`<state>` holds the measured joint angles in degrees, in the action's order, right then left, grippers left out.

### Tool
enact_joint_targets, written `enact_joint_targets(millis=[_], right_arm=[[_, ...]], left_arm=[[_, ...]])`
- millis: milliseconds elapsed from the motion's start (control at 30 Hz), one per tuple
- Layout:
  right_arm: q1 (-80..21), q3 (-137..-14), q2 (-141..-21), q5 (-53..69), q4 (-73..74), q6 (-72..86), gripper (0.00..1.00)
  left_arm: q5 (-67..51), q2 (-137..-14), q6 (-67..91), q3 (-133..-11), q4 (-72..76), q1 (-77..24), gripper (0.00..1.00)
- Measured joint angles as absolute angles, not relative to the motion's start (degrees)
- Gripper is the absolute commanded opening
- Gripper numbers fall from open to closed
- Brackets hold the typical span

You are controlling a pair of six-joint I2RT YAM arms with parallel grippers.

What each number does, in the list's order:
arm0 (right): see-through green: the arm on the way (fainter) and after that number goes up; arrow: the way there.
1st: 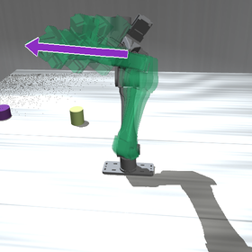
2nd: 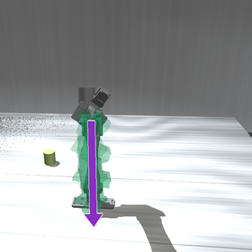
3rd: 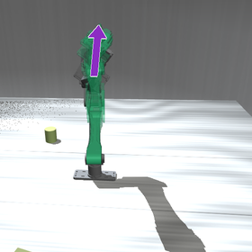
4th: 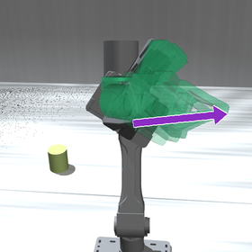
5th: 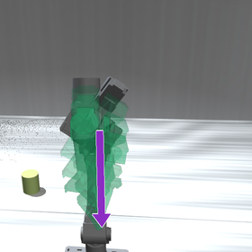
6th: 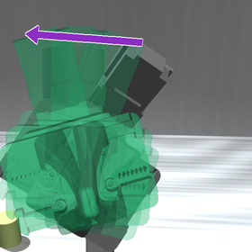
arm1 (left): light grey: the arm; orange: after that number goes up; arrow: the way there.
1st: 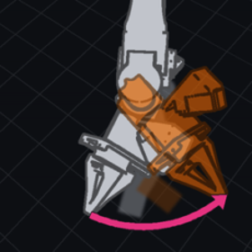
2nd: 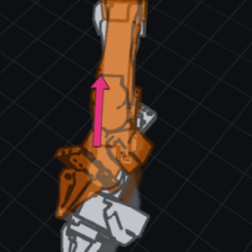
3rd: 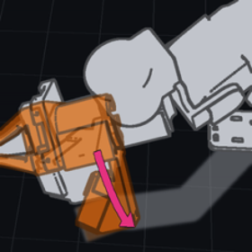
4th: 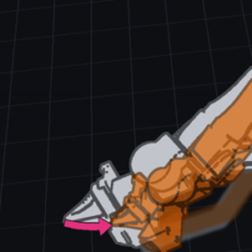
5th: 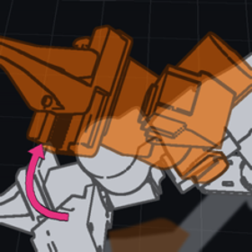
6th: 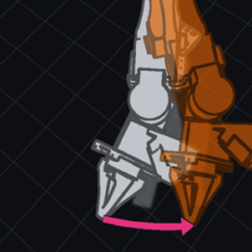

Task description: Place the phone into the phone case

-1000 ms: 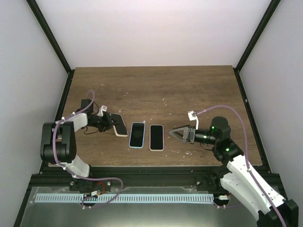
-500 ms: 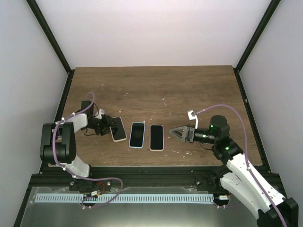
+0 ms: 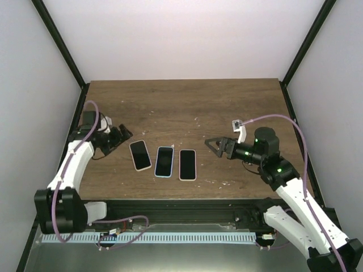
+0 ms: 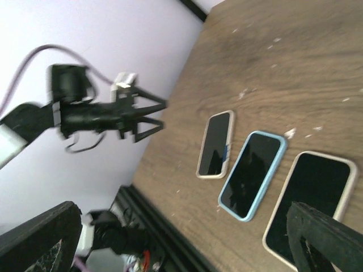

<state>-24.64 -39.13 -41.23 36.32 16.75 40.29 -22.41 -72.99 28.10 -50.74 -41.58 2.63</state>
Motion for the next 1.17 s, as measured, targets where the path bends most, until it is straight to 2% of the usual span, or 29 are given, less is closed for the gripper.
enact_joint_targets(millis=[233,467,733,933,1167], right_arm=[[-24.6,-48.6,-43.4,23.4,26.0,39.6,1.00],[-24.6,-62.8,-46.0,12.4,34.8,36.9,1.00],[-24.6,-74.4,-45.7,6.0,39.2,32.1,1.00],[-24.6,-78.5,-43.8,3.8,40.6,30.6,1.00],[-24.6,-76.6,-40.5,3.3,41.2,31.0,1.00]], left_arm=[[-26.7,-61.3,25.2,-58.4,-46.0,2.6,1.00],[-36.1,-54.1,24.3,-63.4,-46.4,2.6,1.00],[-42.4,-46.3,26.9,-69.2,-41.6,2.6,1.00],[-45.7,-42.3,30.1,-70.0,-37.3,2.6,1.00],[-50.5,-39.6,35.0,-63.3,-31.7,2.6,1.00]])
